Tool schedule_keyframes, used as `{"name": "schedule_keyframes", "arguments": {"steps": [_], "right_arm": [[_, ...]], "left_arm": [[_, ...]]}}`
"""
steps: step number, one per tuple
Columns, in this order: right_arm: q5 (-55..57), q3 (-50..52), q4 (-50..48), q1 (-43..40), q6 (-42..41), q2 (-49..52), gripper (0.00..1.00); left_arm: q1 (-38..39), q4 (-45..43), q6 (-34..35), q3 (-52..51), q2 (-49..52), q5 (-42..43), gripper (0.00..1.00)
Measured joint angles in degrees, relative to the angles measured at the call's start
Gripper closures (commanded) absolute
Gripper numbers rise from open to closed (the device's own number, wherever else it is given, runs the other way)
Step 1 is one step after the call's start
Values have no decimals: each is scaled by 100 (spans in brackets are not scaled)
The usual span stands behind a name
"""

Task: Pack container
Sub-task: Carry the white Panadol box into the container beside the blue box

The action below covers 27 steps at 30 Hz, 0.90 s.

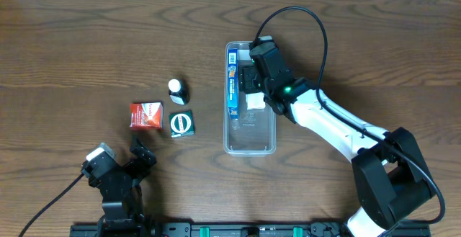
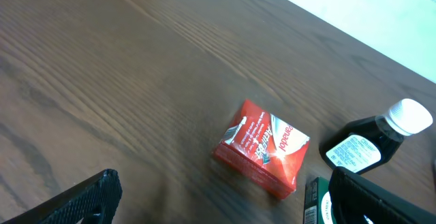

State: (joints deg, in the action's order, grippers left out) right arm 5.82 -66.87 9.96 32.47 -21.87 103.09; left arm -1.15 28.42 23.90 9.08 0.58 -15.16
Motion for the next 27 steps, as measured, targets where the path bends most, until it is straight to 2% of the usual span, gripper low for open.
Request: {"name": "schedule_keyframes", "arguments": {"steps": [2,6,9,11,14,27], "right_arm": [[-35,0,109,-4,61,-24,45],[-350,-2,538,2,46,-164,73],[-503,-4,907,9,-98,-238,90],[-546,-4,1123,35,-179,-245,95],[-599,-4,1390,151,-216,-245,99],[-490,-2,1980,542,-227,-155,99]], "left_arm": [[0,2,0,0,0,0,2],[0,2,0,0,0,0,2],[0,2,0,0,0,0,2],[0,2,0,0,0,0,2],[0,0,0,0,0,0,2],[0,2,0,0,0,0,2]]}}
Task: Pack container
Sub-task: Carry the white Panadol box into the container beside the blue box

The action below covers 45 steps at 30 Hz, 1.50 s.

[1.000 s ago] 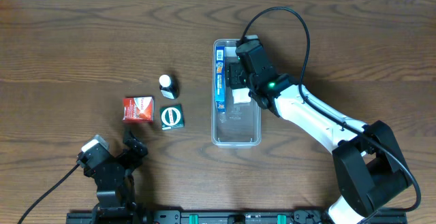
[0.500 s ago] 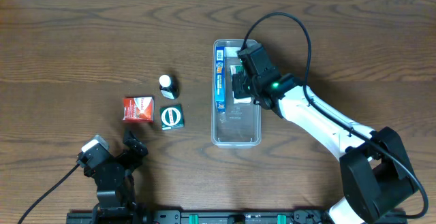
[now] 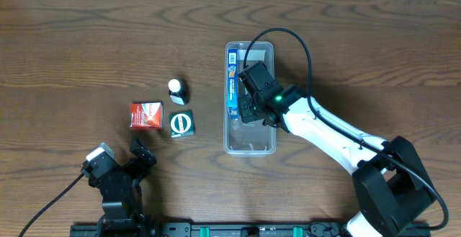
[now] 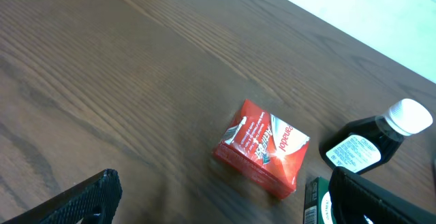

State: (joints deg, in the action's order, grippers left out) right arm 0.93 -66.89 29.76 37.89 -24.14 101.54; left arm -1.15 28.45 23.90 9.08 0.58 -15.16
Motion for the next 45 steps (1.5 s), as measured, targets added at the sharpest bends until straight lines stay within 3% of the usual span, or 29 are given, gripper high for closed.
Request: {"name": "schedule_keyframes", "arguments": {"steps": [7,23,45], "right_arm": [[140,-7,22,0,-50,498,99],[332,-66,-295,-118,-63,595,99],[-304,-205,632,-63,-63,557,99]], "left_arm": [[0,0,0,0,0,0,2],[0,0,0,0,0,0,2],[0,0,0,0,0,0,2]]}}
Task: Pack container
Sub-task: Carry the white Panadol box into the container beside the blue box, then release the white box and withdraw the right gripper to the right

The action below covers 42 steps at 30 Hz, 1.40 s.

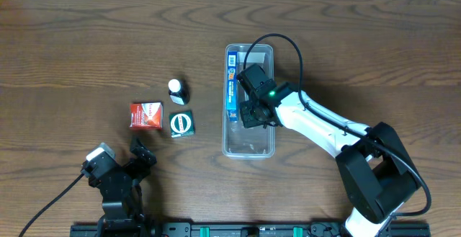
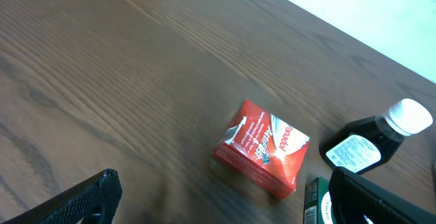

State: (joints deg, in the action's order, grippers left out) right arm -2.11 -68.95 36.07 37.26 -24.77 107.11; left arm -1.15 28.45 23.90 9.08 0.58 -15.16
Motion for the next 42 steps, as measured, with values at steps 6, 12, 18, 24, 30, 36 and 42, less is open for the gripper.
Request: {"name": "schedule_keyframes", "arguments": {"steps": [6,12,18,24,30,36,42], "right_arm": [[-87,-4,31,0,-22,-15,99],[146,24,-125,-11,-271,-13,99],[407,59,-466,-155,-372,26,99],[527,90,-1014,-286,-374,59,99],[564,94,-1351,-363,-372,98,99],[595,109,-1622,-363,-238,127,99],[439,-48,-868,-363,-149,125,99]], "left_arm": [[0,0,0,0,0,0,2],[0,0,0,0,0,0,2],[0,0,0,0,0,0,2],[0,0,0,0,0,0,2],[0,0,0,0,0,0,2],[0,0,0,0,0,0,2],[0,0,0,0,0,0,2]]}}
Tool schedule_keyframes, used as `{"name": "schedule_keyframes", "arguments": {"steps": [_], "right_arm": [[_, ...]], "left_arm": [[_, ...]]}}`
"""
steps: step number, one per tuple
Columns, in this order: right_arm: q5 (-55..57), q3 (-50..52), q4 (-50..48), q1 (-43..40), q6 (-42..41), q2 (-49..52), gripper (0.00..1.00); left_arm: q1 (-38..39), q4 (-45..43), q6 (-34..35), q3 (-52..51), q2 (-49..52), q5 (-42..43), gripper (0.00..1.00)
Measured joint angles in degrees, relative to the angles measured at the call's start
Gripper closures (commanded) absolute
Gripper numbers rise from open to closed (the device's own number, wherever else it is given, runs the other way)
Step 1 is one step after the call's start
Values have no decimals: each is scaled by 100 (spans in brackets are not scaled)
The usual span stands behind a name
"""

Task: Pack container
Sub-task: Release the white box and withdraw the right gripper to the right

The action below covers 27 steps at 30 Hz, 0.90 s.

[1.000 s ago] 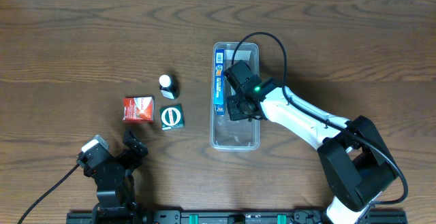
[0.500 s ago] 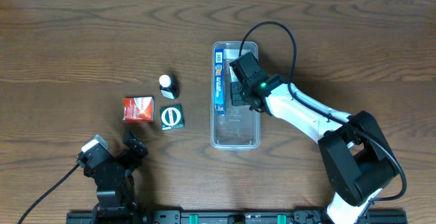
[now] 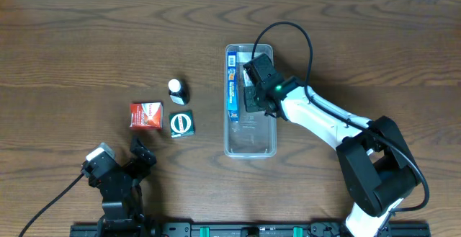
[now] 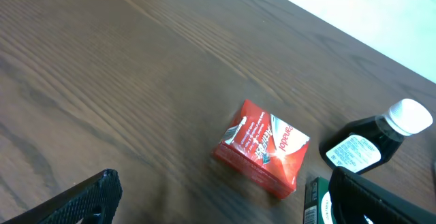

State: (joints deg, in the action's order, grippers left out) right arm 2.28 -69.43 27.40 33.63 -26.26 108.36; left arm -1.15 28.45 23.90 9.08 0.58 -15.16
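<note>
A clear plastic container lies at the table's centre with a long blue box along its left wall. My right gripper reaches down into the container's far half, beside the blue box; its jaws are hidden under the wrist. A red box, a green box and a dark bottle with a white cap lie left of the container. My left gripper rests open near the front edge, short of the red box, with nothing in it.
The dark wooden table carries only these things. A black cable loops from the right arm over the table behind the container. The rail of the arm mounts runs along the front edge.
My right gripper has moved from the middle of the container towards its far end. The left gripper and the three loose items left of the container have not moved.
My right gripper was first over the far part of the container, with a small white patch just below it. Then it was lower and nearer, then at the container's middle, and now it is back toward the far end. The left arm stayed still throughout.
</note>
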Motion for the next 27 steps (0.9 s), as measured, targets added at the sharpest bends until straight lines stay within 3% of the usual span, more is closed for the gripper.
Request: {"name": "schedule_keyframes", "arguments": {"steps": [17,22,27], "right_arm": [[365,-98,-804,-13,0,186,99],[457,-168,-586,-195,90,81,99],[535,-254,-20,-302,129,-782,99]], "left_arm": [[0,-2,0,0,0,0,2],[0,0,0,0,0,0,2],[0,0,0,0,0,0,2]]}}
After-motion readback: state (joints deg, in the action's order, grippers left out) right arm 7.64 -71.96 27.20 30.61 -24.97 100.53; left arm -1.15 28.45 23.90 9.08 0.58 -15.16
